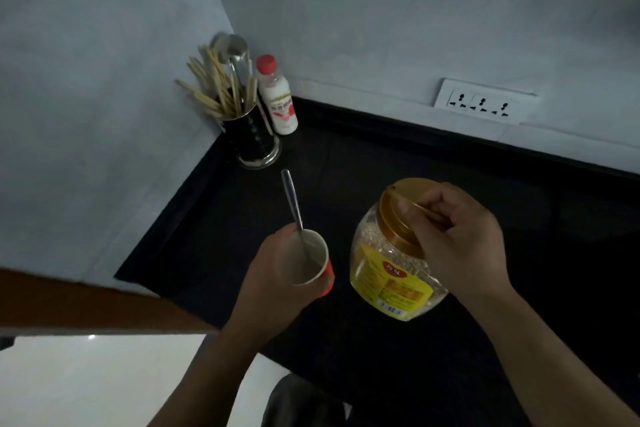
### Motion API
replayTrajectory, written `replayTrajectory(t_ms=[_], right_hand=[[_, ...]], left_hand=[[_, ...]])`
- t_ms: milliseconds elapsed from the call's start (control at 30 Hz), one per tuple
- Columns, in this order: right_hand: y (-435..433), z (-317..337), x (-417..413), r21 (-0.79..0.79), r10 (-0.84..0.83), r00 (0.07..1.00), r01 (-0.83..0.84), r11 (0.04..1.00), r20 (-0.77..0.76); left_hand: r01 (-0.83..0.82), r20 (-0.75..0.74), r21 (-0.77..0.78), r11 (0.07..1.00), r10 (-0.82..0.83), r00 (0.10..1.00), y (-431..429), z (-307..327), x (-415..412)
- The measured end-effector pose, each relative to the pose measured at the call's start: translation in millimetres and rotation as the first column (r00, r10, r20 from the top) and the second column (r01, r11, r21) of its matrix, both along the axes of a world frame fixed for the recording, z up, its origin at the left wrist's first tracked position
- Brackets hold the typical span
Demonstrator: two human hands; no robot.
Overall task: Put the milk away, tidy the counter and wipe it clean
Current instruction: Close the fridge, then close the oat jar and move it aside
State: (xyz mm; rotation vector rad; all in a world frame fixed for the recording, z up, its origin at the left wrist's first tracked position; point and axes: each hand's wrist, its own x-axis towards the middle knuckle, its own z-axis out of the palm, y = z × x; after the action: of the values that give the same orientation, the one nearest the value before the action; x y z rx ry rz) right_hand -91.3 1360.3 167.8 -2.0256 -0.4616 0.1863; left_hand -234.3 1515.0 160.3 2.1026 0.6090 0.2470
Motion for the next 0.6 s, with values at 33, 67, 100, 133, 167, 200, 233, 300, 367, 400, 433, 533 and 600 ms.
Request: replayTrajectory(t_ms=[33, 67, 100, 133, 167, 200, 233, 300, 367, 400, 433, 533, 600], right_hand=[[6.3, 1.7, 1.8, -0.007, -0.007, 1.0, 0.007, 1.0, 0.013], [13.4, 2.6, 3.5, -0.006, -0.016, 1.0, 0.016, 1.0, 0.023], [21.4, 3.3, 5.4, 0.0, -0.026, 0.999, 0.026, 1.0, 0.033], [30.4, 3.2, 7.7, 0.003, -0.035, 0.998, 0.035, 0.999, 0.045], [40.2, 3.1, 10.3, 0.0, -0.04, 0.997, 0.04, 0.999, 0.061], [50.9, 3.0, 12.7, -0.012, -0.045, 0.996, 0.046, 0.999, 0.077], [62.5, 3.2, 15.4, -0.027, -0.052, 0.994, 0.054, 0.998, 0.092], [87.1, 4.6, 23.8, -0.048, -0.071, 0.99, 0.077, 0.996, 0.12], [112.2, 6.0, 35.7, -0.088, -0.073, 0.986, 0.087, 0.992, 0.15], [124.1, 6.4, 42.7, -0.109, -0.07, 0.984, 0.088, 0.99, 0.161], [135.6, 6.8, 49.9, -0.125, -0.065, 0.985, 0.086, 0.988, 0.162], [164.5, 5.0, 67.7, -0.18, -0.031, 0.994, 0.051, 0.982, 0.109], [178.8, 1.3, 78.6, -0.228, -0.002, 0.994, 0.027, 0.973, 0.11]], left_hand=[[0.011, 0.006, -0.021, 1.0, -0.011, 1.0, 9.3, 3.5, 3.7], [0.032, 0.012, -0.041, 0.999, -0.031, 0.999, 19.7, 5.4, 8.0], [0.053, 0.02, -0.059, 0.997, -0.052, 0.998, 31.0, 5.7, 12.3], [0.079, 0.028, -0.075, 0.994, -0.077, 0.997, 42.6, 4.7, 16.7], [0.104, 0.04, -0.091, 0.99, -0.1, 0.994, 54.7, 3.5, 21.2], [0.133, 0.045, -0.107, 0.985, -0.129, 0.991, 67.0, 1.2, 25.3], [0.157, 0.042, -0.122, 0.98, -0.153, 0.987, 80.8, -1.8, 28.5], [0.184, 0.024, -0.134, 0.974, -0.183, 0.983, 111.1, -7.9, 34.8], [0.221, -0.013, -0.108, 0.969, -0.223, 0.975, 141.3, -19.7, 40.1], [0.25, -0.033, -0.077, 0.965, -0.253, 0.967, 155.4, -27.8, 43.2], [0.28, -0.055, -0.05, 0.959, -0.283, 0.958, 167.7, -34.7, 46.5], [0.313, -0.052, -0.019, 0.95, -0.314, 0.948, 191.9, -46.4, 55.7], [0.298, -0.022, -0.021, 0.954, -0.298, 0.954, 202.0, -49.4, 63.3]])
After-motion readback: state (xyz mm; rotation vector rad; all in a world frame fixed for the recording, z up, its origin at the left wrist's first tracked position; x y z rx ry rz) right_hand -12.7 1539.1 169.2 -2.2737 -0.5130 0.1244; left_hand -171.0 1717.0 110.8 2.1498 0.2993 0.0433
